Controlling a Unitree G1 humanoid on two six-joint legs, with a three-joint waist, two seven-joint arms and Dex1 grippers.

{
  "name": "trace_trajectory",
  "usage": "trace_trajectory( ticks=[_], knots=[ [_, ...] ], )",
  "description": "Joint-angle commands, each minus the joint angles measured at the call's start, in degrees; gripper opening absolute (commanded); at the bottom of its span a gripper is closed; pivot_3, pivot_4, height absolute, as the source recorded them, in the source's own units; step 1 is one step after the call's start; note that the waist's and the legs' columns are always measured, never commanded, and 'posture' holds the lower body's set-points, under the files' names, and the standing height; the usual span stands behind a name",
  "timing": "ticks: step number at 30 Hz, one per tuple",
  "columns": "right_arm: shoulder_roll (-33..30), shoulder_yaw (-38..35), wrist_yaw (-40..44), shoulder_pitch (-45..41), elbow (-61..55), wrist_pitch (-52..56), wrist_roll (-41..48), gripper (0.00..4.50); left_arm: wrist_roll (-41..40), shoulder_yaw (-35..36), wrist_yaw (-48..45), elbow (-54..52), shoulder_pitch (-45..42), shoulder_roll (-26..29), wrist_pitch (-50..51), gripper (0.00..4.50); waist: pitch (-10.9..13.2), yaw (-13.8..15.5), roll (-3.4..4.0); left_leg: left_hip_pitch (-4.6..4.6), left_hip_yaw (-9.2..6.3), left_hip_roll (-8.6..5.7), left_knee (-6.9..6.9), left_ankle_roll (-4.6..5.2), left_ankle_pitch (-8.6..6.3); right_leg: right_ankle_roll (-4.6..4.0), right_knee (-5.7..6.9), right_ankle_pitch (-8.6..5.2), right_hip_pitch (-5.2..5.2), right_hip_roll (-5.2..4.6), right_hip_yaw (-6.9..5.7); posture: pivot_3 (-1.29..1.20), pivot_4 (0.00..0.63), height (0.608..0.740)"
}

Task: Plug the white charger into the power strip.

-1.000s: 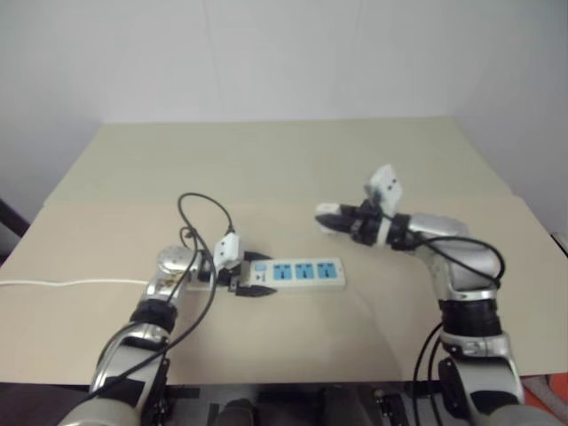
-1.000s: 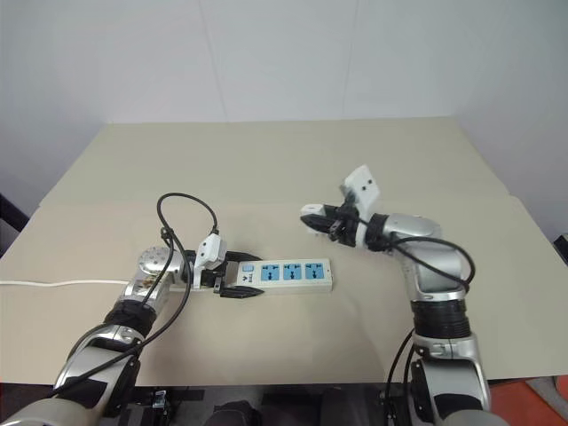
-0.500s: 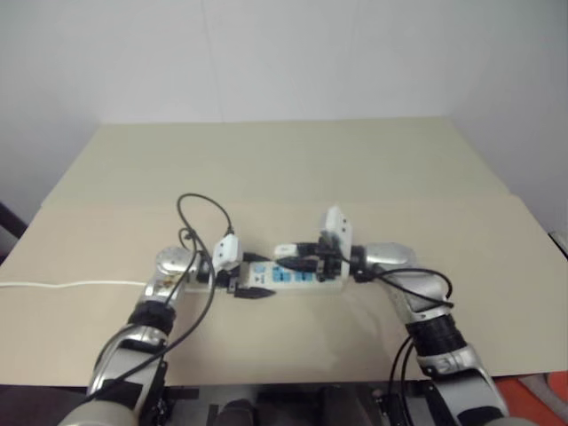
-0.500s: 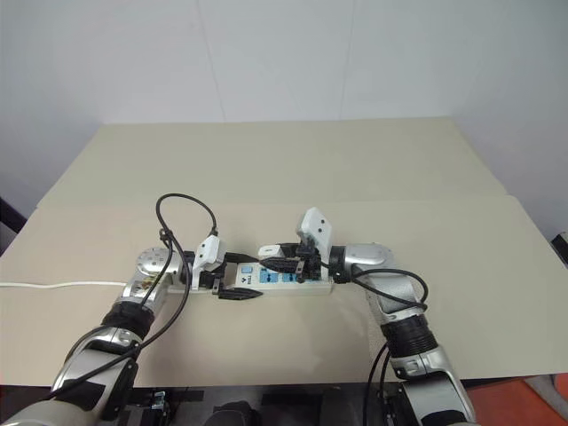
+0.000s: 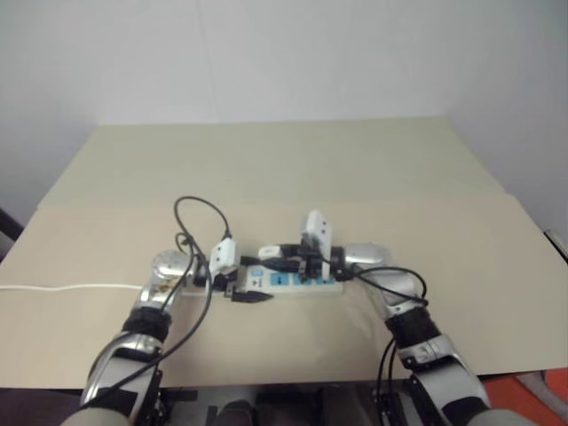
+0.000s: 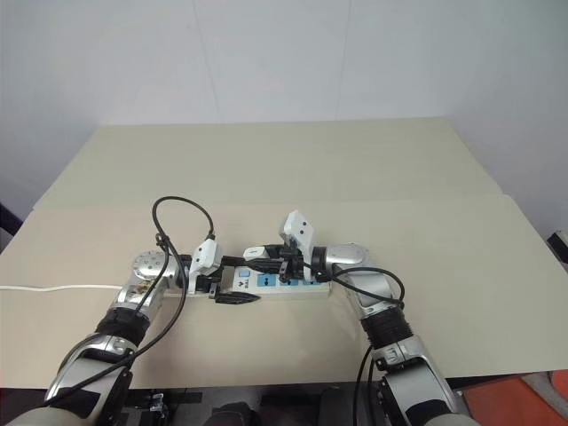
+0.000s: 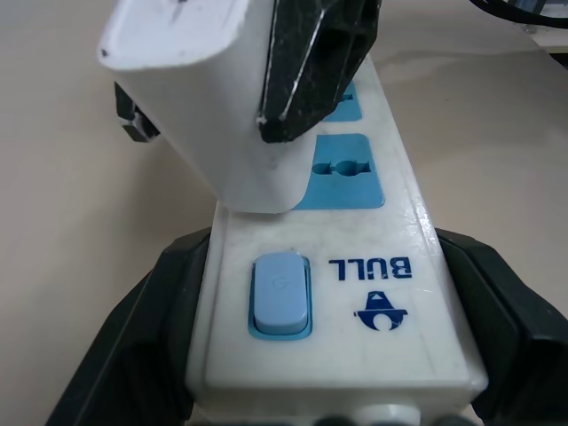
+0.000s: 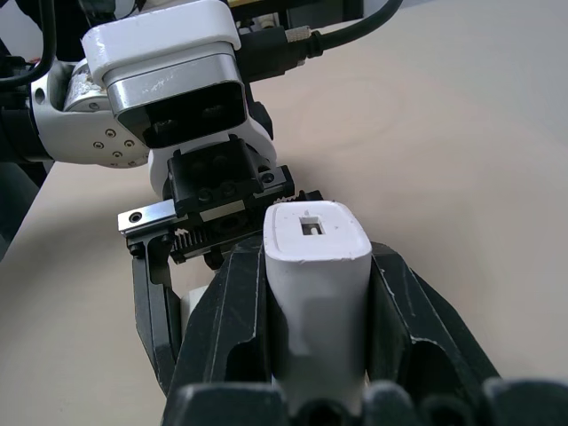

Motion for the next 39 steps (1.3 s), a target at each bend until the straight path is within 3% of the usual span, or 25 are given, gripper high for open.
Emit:
trace_trajectory(
  ticks=[1, 12, 27, 39],
  knots=[
    [-0.7, 0.5, 0.5, 0.2, 1.2, -2.5, -0.9, 1.09, 1.0, -1.9, -0.9, -0.5, 1.4, 0.4, 0.8, 3.3, 0.0, 0.0, -0.02, 0.0, 0.0, 0.0, 0.0, 0.0, 0.0, 0.0, 0.0, 0.0, 0.0, 0.0, 0.0, 0.0, 0.15, 0.74],
    [-8.7, -1.6, 3.8, 3.1, 7.9, -9.4, -2.0, 1.09, 0.6, -1.9, 0.0, -0.9, 2.0, 1.1, 1.0, 3.3, -0.1, 0.8, -0.11, 0.02, -0.02, -0.03, -0.01, 0.0, 0.0, 0.0, -0.13, 0.0, 0.16, -0.05, -0.03, 0.0, 0.15, 0.74],
    [-12.1, -2.5, 6.4, 2.4, 15.5, -9.4, 0.0, 1.09, -0.2, -1.5, 0.8, -2.0, 2.9, 3.1, 1.7, 3.3, -0.1, 1.3, -0.11, 0.75, -0.02, -0.01, -0.21, 0.05, -0.03, 0.01, -0.3, -0.03, 0.91, -0.03, -0.04, 0.0, 0.15, 0.74],
    [-15.3, -2.0, 7.8, 3.6, 17.2, -12.5, -0.2, 1.09, -0.8, -1.4, 1.2, -2.7, 3.6, 4.4, 2.0, 3.3, -0.1, 1.7, -0.11, 0.77, -0.01, -0.01, -0.24, 0.05, -0.03, 0.0, -0.31, -0.03, 0.91, -0.03, -0.04, 0.0, 0.15, 0.74]
  ],
)
